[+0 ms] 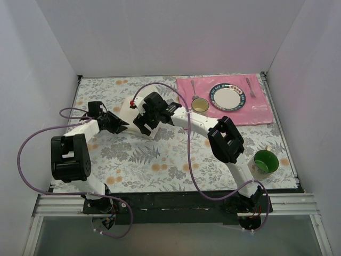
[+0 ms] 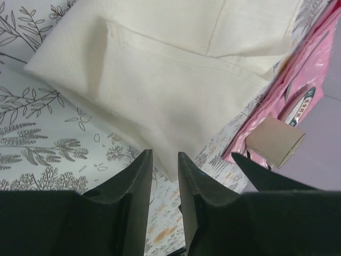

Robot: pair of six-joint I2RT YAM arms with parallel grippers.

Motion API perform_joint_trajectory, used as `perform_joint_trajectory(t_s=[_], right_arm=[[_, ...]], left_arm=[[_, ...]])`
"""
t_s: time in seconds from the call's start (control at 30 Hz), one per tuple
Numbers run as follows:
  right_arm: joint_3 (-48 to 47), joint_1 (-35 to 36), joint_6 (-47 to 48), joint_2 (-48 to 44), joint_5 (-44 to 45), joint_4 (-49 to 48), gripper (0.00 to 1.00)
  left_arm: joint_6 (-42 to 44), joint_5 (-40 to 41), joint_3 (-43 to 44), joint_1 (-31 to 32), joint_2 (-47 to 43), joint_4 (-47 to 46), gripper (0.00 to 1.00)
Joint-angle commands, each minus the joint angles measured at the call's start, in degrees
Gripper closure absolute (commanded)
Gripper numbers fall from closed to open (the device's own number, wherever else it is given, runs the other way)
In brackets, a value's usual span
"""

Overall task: Fold the napkin, place the utensils inside, and roll it up
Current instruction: Roll the napkin with the utensil

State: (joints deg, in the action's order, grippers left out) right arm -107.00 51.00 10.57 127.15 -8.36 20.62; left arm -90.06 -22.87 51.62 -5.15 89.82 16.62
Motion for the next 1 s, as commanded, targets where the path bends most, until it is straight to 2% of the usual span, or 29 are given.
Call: perform_joint_trajectory(t_s=[0.0,0.07,0.17,0.33,0.43,0.5,0.67,0.83,0.97], right_arm=[[3.2,0.76,-0.11,-3.4,-2.09,-4.01,0.14],[3.99,0.76,0.15,-3.4,-2.89,-4.36,0.22],[4.78,0.77,-0.28,-3.23,-3.42,-4.89,0.26],[5.05,0.85,-0.9,-3.31,-4.73,-5.59,0.27],[5.05,1.9,1.47,-3.14,-3.69,-6.21,0.21],[4.52,3.48,4.09,-2.27,0.07,-6.21,0.14],[3.47,8.22,8.76,0.11,14.12,-7.61,0.11],[4.08,11.66,13.24,2.13,25.22,-13.4,0.15],[4.34,13.33,15.36,3.89,31.2,-16.13,0.22]], left_arm=[[-0.12,0.09,3.31,-0.39,4.47,-2.21,0.76],[0.67,1.51,4.1,-0.74,6.93,-2.12,0.76],[1.64,4.49,4.72,-1.18,8.44,-2.03,0.77],[3.75,7.83,4.81,-1.8,8.53,-0.1,0.78],[5.16,8.37,4.98,-1.8,8.18,1.47,0.76],[5.42,8.37,5.6,-1.71,7.74,2.53,0.74],[2.8,12.04,6.3,-1.71,1.94,7.01,0.6],[-1.51,14.08,6.13,-1.88,-0.87,13.86,0.55],[-3.89,12.07,3.32,-2.5,-3.5,14.05,0.53]])
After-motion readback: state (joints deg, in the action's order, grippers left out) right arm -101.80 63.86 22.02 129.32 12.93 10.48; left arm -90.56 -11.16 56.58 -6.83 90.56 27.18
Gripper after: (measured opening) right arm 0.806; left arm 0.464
